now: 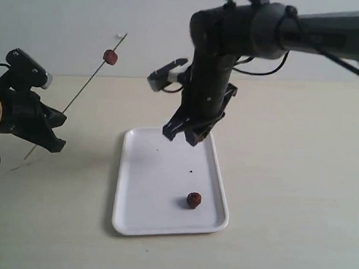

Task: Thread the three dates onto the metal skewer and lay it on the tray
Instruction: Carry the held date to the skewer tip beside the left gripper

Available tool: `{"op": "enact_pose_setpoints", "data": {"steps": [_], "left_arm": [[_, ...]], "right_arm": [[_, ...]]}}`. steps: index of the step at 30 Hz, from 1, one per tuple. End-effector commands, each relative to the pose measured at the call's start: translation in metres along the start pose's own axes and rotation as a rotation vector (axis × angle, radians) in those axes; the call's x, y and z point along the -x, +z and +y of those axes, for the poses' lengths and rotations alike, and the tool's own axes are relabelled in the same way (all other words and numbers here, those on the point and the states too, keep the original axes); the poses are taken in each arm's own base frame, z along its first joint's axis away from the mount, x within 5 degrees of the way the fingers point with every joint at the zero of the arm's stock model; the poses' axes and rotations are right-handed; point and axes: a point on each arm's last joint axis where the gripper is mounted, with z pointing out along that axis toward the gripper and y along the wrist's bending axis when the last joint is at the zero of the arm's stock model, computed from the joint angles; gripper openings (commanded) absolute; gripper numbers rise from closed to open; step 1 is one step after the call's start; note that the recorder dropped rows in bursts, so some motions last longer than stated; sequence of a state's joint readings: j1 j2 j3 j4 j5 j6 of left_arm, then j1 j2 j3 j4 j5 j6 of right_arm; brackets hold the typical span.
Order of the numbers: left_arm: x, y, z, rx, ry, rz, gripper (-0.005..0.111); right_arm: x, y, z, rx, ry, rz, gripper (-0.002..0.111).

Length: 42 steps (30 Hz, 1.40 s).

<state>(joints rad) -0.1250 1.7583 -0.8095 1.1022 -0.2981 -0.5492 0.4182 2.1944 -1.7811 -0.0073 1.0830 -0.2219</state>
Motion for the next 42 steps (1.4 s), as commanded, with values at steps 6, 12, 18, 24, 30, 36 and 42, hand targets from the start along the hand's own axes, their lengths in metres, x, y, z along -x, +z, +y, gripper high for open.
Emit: {"op": "enact_pose_setpoints", "data": {"steps": [6,12,18,24,30,36,42], "left_arm": [[0.003,0.0,-0.01,-0.079,0.181,-0.01,0.0],[0.008,0.003,-0.031,-0.167,0.386,-0.002,0.0],[0.011,0.004,-0.038,-0.189,0.415,-0.013,0.0],[0.016,0.003,-0.043,-0.227,0.41,-0.083,0.0],[0.016,0.003,-0.042,-0.224,0.41,-0.08,0.0],[0.017,0.004,-0.039,-0.188,0.404,-0.08,0.0],[0.018,0.004,-0.037,-0.163,0.404,-0.092,0.0]], "right_arm": [[-0.001,-0.058,-0.065,0.51,0.057,-0.344,0.027],[-0.01,-0.069,-0.105,0.629,0.136,-0.536,0.027],[-0.022,-0.071,-0.13,0.616,0.186,-0.573,0.027],[-0.024,-0.072,-0.134,0.617,0.197,-0.58,0.027],[-0.02,-0.076,-0.131,0.681,0.259,-0.609,0.027],[-0.02,-0.076,-0.131,0.69,0.286,-0.6,0.027],[-0.019,-0.077,-0.131,0.724,0.34,-0.598,0.027]]}}
